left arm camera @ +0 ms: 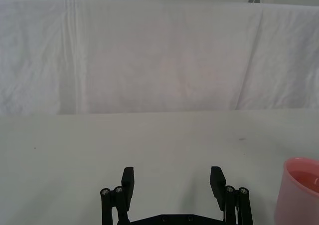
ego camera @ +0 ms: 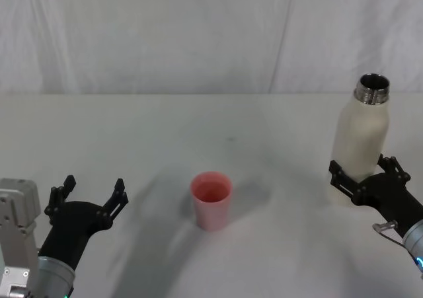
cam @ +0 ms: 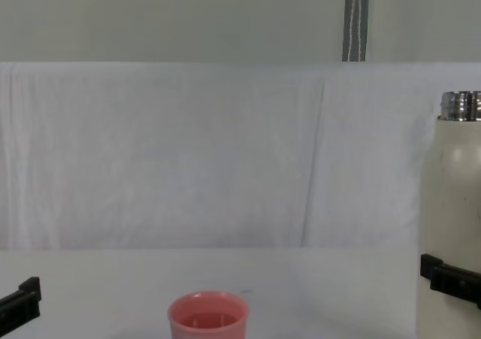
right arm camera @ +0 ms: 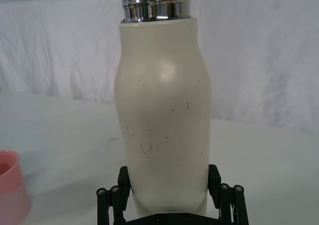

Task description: Grasp the thermos with one hand and pour water into the cup lid.

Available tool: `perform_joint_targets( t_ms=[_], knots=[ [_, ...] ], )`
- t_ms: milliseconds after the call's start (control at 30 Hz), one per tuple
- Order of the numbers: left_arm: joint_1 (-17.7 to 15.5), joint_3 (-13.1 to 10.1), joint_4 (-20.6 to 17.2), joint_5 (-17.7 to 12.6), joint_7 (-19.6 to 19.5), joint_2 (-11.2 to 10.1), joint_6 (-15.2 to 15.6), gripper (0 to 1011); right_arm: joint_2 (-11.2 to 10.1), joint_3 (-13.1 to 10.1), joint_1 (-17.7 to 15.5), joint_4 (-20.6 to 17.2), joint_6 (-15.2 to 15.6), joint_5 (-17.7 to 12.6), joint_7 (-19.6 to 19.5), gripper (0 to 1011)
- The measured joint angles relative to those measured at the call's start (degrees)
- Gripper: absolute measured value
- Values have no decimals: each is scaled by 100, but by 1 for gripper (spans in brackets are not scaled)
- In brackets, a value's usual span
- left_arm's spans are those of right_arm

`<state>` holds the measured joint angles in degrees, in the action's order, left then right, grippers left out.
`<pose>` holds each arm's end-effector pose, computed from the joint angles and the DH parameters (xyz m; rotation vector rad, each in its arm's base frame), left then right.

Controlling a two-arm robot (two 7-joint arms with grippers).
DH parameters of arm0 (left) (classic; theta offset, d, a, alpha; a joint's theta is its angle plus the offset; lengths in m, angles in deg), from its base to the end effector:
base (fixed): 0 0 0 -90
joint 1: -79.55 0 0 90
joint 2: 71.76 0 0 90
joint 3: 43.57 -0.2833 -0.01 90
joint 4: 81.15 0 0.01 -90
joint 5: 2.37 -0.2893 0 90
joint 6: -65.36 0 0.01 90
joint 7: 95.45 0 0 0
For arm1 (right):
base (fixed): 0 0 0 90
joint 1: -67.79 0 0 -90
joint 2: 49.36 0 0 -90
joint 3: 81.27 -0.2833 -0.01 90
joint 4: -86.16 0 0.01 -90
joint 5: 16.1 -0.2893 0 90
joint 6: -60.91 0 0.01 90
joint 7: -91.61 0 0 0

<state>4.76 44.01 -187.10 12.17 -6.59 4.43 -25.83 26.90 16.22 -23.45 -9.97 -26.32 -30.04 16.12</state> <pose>0.2353 0.0380 -0.2789 -0.0379 0.0140 1.4459 0.3003 -0.0230 -0.2704 0.0088 0.0033 -1.1651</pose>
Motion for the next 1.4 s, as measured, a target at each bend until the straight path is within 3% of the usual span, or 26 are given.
perform_joint_targets(
  t_ms=[533, 1400],
  knots=[
    [0, 0, 0, 0, 0, 0, 0, 1001, -112, 156, 281, 439, -418, -317, 238, 960],
    [0, 0, 0, 0, 0, 0, 0, 1001, -224, 334, 624, 973, -383, -639, 311, 960]
  ],
)
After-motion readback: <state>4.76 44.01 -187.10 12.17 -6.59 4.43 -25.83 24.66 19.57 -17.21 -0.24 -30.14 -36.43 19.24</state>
